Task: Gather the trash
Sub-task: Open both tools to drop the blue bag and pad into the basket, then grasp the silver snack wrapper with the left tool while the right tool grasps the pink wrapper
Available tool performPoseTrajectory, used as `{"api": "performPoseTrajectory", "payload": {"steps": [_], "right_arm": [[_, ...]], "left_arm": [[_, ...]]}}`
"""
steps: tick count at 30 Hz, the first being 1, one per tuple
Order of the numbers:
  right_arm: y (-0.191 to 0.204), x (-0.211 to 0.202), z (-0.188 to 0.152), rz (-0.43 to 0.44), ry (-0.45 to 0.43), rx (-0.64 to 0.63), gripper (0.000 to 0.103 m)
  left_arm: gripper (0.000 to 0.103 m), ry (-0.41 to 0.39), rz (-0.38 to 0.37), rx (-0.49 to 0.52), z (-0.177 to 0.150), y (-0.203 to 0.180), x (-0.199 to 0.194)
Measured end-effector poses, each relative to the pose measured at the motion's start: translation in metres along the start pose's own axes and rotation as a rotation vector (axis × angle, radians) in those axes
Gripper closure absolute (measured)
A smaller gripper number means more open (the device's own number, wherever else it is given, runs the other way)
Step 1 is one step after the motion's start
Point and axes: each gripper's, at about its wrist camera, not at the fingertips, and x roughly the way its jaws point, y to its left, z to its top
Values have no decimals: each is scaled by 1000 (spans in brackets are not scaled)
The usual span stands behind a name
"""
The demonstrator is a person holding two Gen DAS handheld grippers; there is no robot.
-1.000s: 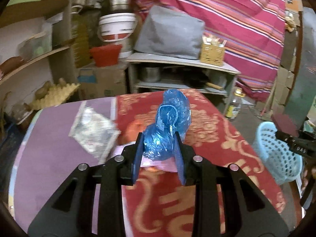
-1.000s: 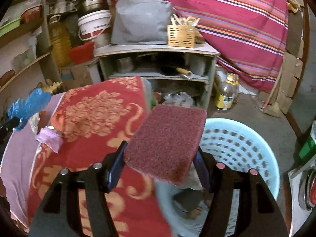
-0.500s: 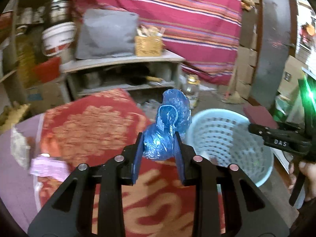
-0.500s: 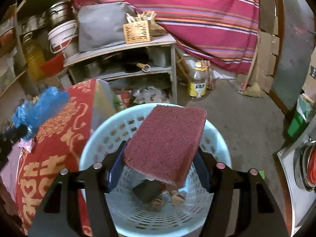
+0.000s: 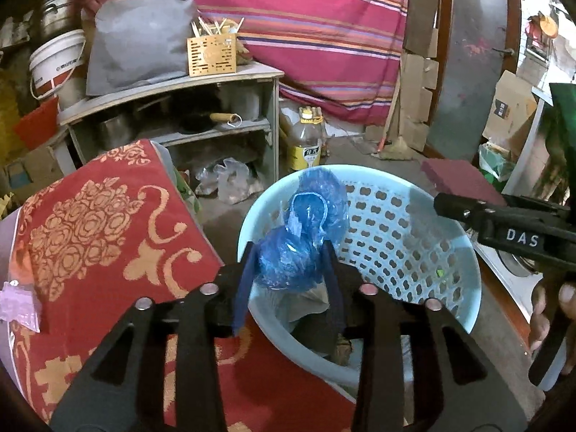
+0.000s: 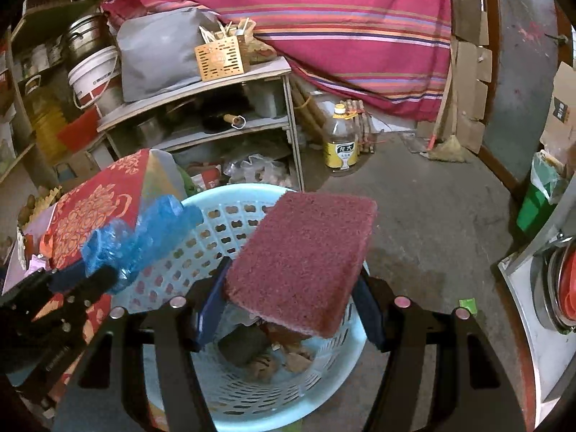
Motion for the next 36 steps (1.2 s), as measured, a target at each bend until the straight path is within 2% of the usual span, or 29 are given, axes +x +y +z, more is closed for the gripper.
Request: {"api": "performPoseTrajectory", "payload": {"steps": [2, 7, 9, 13, 15, 20, 21, 23, 30, 36], "right_arm": [[0, 0, 0, -1, 1, -1, 40], [5, 0, -1, 1, 2, -11, 40], [7, 0, -1, 1, 1, -19, 40], [15, 1, 0, 5, 2, -30, 40], [20, 3, 0, 8, 4, -35, 39], [31, 3, -1, -3, -2, -49, 37], [34, 3, -1, -18, -1, -52, 29], [37, 3, -1, -45, -11, -49, 20], [62, -10, 4, -47, -40, -46, 15], [123, -8, 4, -5, -57, -111, 15]], "left_arm": [[43, -4, 7, -3, 0, 1, -1], [34, -33, 42, -25, 2, 12, -13], [24, -55, 76, -37, 3, 20, -21], [19, -93, 134, -97, 6, 51, -41], [13, -112, 163, -131, 8, 66, -52], [9, -151, 245, -200, 7, 103, -76], [8, -155, 261, -214, 6, 111, -82], [8, -159, 278, -231, 3, 121, -89], [6, -170, 363, -267, -12, 162, -115], [6, -148, 456, -340, -31, 223, -133]]}}
